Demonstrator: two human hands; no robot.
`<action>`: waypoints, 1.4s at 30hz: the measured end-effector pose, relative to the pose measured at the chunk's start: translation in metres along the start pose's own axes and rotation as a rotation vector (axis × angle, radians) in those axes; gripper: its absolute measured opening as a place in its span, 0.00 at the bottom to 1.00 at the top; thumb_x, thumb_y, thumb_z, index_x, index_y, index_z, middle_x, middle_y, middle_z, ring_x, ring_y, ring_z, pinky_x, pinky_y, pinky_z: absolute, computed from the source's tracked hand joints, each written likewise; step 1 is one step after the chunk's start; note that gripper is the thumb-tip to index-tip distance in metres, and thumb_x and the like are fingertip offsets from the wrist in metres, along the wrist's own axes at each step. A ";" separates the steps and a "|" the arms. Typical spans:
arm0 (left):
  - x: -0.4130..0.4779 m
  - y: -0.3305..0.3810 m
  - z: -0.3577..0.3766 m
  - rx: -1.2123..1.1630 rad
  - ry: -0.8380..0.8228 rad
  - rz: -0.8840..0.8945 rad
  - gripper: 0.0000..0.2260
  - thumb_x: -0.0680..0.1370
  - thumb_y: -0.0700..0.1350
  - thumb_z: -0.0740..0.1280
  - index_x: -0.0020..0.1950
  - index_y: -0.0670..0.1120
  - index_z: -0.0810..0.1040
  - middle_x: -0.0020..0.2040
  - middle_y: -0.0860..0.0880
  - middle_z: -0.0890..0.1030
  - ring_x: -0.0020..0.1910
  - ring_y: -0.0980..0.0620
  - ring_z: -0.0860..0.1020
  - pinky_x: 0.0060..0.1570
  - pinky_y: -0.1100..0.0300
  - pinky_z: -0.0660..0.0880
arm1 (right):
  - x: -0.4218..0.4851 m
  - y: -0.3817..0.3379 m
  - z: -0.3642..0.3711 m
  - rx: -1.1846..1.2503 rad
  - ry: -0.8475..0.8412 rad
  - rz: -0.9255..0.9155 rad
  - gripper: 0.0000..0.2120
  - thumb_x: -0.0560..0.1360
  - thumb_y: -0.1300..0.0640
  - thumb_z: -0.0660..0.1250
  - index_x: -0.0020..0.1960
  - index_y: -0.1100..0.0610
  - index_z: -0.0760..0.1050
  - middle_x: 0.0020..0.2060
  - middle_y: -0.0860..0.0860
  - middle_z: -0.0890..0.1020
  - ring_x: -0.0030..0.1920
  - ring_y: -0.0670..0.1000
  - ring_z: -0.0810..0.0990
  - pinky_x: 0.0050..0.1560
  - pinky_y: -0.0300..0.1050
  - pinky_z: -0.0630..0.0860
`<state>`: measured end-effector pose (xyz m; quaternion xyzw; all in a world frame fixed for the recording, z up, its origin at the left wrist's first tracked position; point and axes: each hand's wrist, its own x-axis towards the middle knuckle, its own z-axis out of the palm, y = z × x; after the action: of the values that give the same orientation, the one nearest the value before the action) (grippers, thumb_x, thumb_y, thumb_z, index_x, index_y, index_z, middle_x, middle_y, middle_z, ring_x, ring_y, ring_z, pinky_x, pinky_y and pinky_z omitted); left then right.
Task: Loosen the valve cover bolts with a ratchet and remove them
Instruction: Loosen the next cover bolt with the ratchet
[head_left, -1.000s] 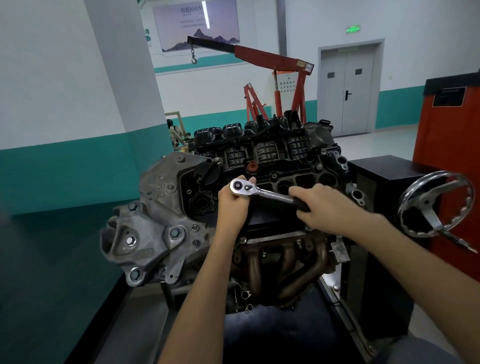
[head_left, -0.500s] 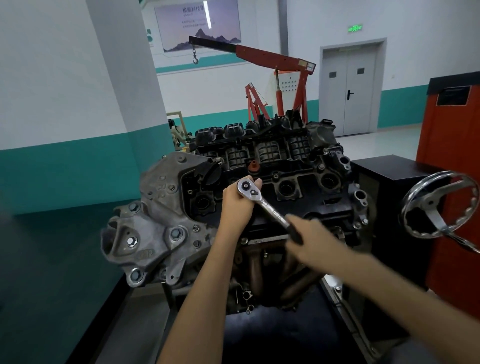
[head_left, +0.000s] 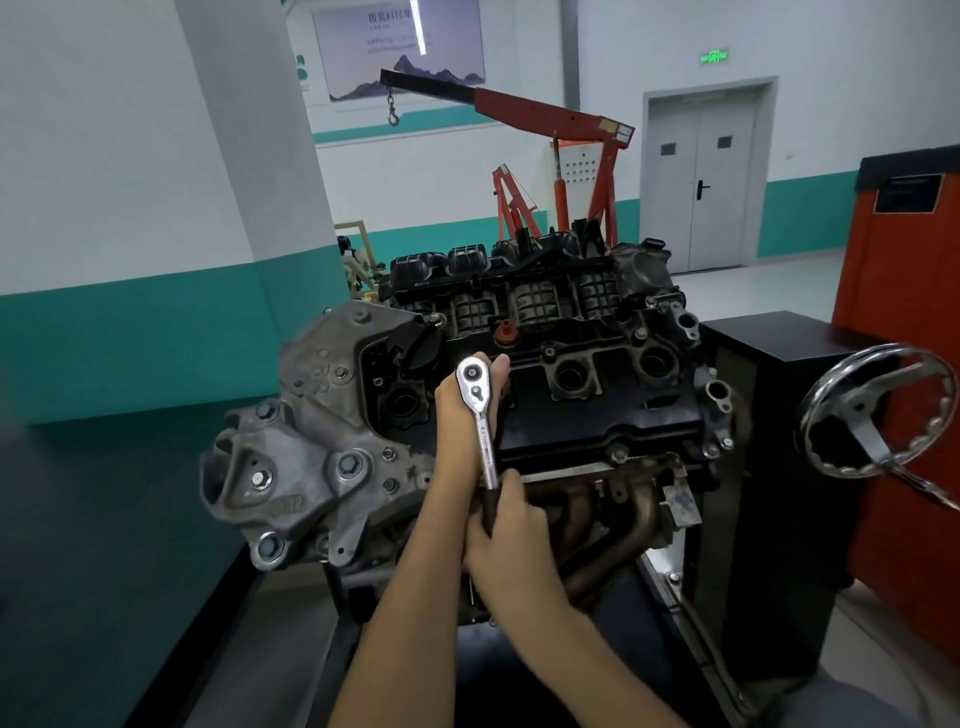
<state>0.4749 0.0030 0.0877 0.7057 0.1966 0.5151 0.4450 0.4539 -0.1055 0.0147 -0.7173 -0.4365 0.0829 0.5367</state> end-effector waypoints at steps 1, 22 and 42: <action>0.000 0.000 -0.002 0.027 -0.011 -0.001 0.19 0.80 0.46 0.67 0.35 0.45 0.60 0.33 0.43 0.60 0.34 0.49 0.59 0.35 0.55 0.59 | 0.001 -0.002 0.005 0.034 0.006 0.006 0.12 0.77 0.59 0.62 0.60 0.59 0.66 0.39 0.54 0.77 0.38 0.53 0.79 0.36 0.44 0.76; -0.002 -0.001 0.007 -0.039 0.009 -0.001 0.22 0.80 0.43 0.67 0.32 0.49 0.58 0.29 0.54 0.61 0.32 0.55 0.59 0.34 0.59 0.60 | 0.003 0.010 -0.024 0.004 0.025 -0.018 0.07 0.75 0.62 0.65 0.45 0.54 0.67 0.31 0.53 0.74 0.28 0.47 0.73 0.28 0.39 0.68; -0.008 0.001 0.000 -0.093 -0.038 -0.001 0.20 0.80 0.42 0.67 0.31 0.49 0.62 0.27 0.58 0.64 0.30 0.59 0.63 0.34 0.66 0.64 | 0.040 0.016 -0.109 -0.480 -0.109 -0.228 0.08 0.75 0.57 0.65 0.49 0.52 0.66 0.34 0.52 0.74 0.35 0.56 0.77 0.34 0.45 0.72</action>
<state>0.4717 -0.0039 0.0840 0.6940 0.1642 0.5099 0.4811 0.5505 -0.1533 0.0604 -0.7647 -0.5497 -0.0455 0.3331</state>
